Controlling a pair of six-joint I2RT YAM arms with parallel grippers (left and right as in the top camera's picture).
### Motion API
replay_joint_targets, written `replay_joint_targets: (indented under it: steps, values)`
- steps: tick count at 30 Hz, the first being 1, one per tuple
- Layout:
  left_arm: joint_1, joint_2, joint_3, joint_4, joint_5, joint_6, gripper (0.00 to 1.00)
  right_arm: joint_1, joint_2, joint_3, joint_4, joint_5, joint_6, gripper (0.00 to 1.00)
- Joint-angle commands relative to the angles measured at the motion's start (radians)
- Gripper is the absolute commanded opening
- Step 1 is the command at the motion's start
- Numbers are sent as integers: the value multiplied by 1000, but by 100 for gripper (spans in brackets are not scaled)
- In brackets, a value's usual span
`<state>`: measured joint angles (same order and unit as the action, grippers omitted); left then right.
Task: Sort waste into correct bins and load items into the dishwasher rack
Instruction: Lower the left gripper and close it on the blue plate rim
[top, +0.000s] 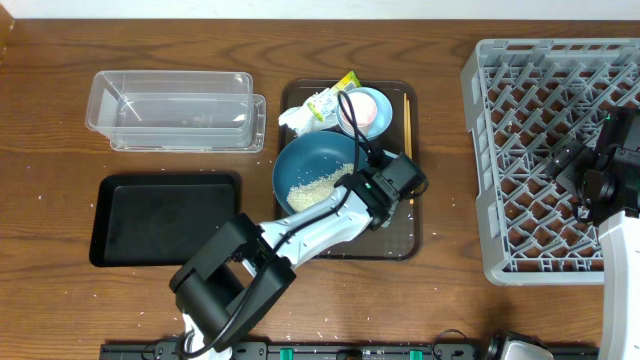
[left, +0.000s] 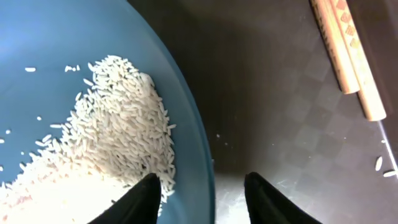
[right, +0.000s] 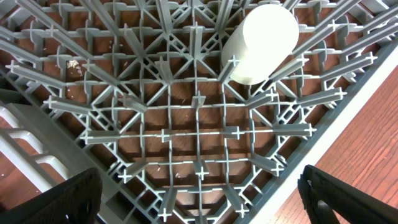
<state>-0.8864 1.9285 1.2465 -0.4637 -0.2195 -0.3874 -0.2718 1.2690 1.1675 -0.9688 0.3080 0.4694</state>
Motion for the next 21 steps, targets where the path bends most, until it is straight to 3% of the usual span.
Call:
replay_joint_targets:
  steps: [1, 9, 17, 18, 21]
  values:
    - [-14, 13, 16, -4, -61, -10, 43, -11, -6, 0, -1, 17, -7, 99]
    - [-17, 13, 16, -15, -63, -37, 26, -11, -6, 0, -1, 17, -7, 99]
    - [-17, 13, 16, -33, -63, -64, 19, -11, -6, 0, -2, 17, -7, 99]
    - [-17, 13, 16, -36, -63, -67, 12, -11, -6, 0, -2, 17, -7, 99]
    - [-17, 13, 16, -48, -63, -80, 8, -11, -6, 0, -1, 17, -7, 99]
